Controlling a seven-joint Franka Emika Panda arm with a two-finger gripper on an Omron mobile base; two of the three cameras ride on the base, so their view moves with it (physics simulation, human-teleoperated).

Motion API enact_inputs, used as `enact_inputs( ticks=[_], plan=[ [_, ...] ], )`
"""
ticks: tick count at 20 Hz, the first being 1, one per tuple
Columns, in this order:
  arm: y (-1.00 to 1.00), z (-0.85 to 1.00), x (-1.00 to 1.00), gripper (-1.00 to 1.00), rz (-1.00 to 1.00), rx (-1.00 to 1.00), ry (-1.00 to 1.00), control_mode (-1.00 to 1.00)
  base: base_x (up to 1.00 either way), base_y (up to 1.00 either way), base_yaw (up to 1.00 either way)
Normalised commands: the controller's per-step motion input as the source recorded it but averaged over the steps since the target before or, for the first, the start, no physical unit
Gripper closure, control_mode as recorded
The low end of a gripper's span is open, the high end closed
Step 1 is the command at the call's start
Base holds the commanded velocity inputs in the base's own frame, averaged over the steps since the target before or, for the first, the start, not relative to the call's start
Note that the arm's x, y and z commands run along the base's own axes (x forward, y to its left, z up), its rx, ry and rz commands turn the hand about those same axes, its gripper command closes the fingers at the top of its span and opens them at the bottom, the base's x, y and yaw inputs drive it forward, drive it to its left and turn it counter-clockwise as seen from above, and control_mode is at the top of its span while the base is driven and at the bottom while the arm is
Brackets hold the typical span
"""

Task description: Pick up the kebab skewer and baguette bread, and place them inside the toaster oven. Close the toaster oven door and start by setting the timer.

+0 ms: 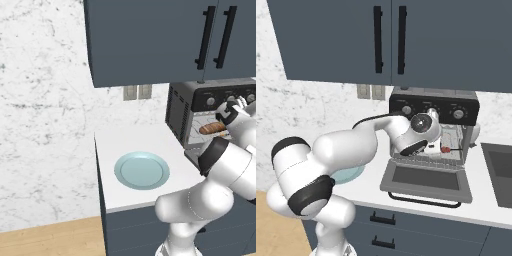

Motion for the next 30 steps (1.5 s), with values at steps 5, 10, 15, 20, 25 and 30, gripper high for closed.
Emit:
enact_inputs(
  ticks=[5, 10, 15, 20, 25, 30],
  plan=[
    [0.00, 0.00, 0.00, -1.00, 0.00, 0.00, 0.00, -1.00, 0.00, 0.00, 0.00],
    [0.00, 0.15, -0.22, -1.00, 0.00, 0.00, 0.00, -1.00, 0.00, 0.00, 0.00],
    [0.00, 0.30, -0.94, -1.00, 0.05, -0.07, 0.00, -1.00, 0.00, 0.00, 0.00],
    [0.01, 0.01, -0.52, -1.00, 0.29, -0.20, -0.02, -1.00, 0.00, 0.00, 0.00],
    [0.00, 0.04, -0.01, -1.00, 0.42, -0.16, -0.02, -1.00, 0.00, 0.00, 0.00],
    [0.00, 0.02, 0.00, -1.00, 0.41, -0.25, 0.00, -1.00, 0.00, 0.00, 0.00]
  ],
)
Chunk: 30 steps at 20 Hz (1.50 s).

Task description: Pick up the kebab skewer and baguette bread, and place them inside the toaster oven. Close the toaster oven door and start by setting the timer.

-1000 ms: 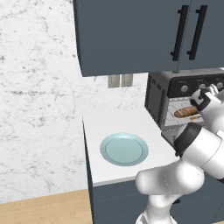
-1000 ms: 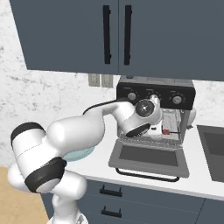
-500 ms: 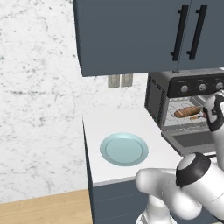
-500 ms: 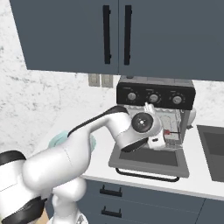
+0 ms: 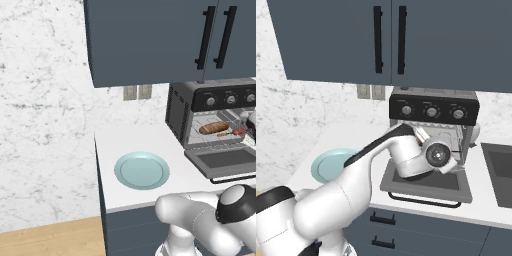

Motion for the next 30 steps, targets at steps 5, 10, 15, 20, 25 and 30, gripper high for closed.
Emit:
enact_inputs(
  ticks=[5, 10, 15, 20, 25, 30],
  plan=[
    [0.16, -0.01, -0.16, -1.00, 0.32, -0.39, 0.00, -1.00, 0.00, 0.00, 0.00],
    [0.38, -0.09, -0.36, -1.00, 0.07, -0.35, 0.00, -1.00, 0.00, 0.00, 0.00],
    [0.45, -0.36, -0.30, -1.00, 0.00, -0.29, -0.02, -1.00, 0.00, 0.00, 0.00],
    [0.32, -0.30, -0.05, -1.00, 0.00, -0.19, -0.04, -1.00, 0.00, 0.00, 0.00],
    [0.18, -0.08, 0.00, -1.00, 0.00, -0.11, 0.00, -1.00, 0.00, 0.00, 0.00],
    [-0.01, 0.00, 0.00, -1.00, 0.00, 0.00, 0.00, -1.00, 0.00, 0.00, 0.00]
  ],
)
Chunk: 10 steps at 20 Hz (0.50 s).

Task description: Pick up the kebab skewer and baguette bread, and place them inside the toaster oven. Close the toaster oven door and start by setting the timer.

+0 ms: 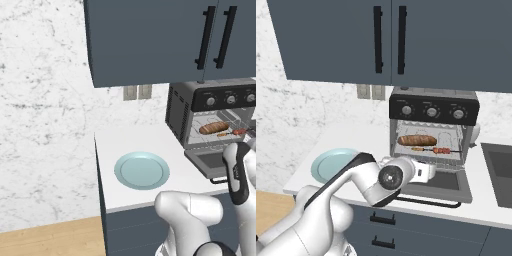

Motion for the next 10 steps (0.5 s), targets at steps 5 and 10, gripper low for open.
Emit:
enact_inputs(
  ticks=[5, 10],
  plan=[
    [-0.11, 0.00, 0.00, -1.00, 0.00, 0.00, 0.00, -1.00, 0.00, 0.00, 0.00],
    [-0.18, 0.00, 0.07, -1.00, 0.00, 0.00, 0.00, -1.00, 0.00, 0.00, 0.00]
  ],
)
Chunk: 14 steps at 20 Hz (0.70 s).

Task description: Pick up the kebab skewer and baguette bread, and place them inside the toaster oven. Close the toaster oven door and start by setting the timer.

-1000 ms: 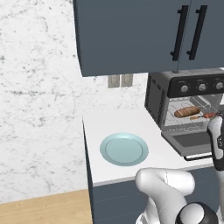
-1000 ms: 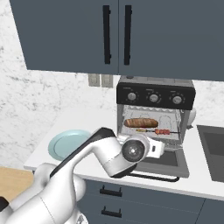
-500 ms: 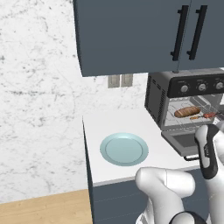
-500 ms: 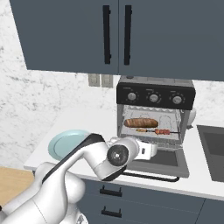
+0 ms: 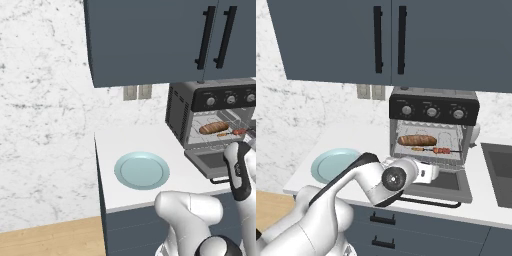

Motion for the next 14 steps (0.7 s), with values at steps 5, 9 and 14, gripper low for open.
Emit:
enact_inputs(
  ticks=[5, 9, 14],
  plan=[
    [-0.03, 0.00, 0.29, -1.00, 0.06, 0.00, 0.04, -1.00, 0.00, 0.00, 0.00],
    [0.00, -0.12, 0.14, -1.00, 0.09, 0.00, 0.03, -1.00, 0.00, 0.00, 0.00],
    [-0.16, -0.21, -0.05, -1.00, 0.08, 0.00, 0.00, -1.00, 0.00, 0.00, 0.00]
  ],
)
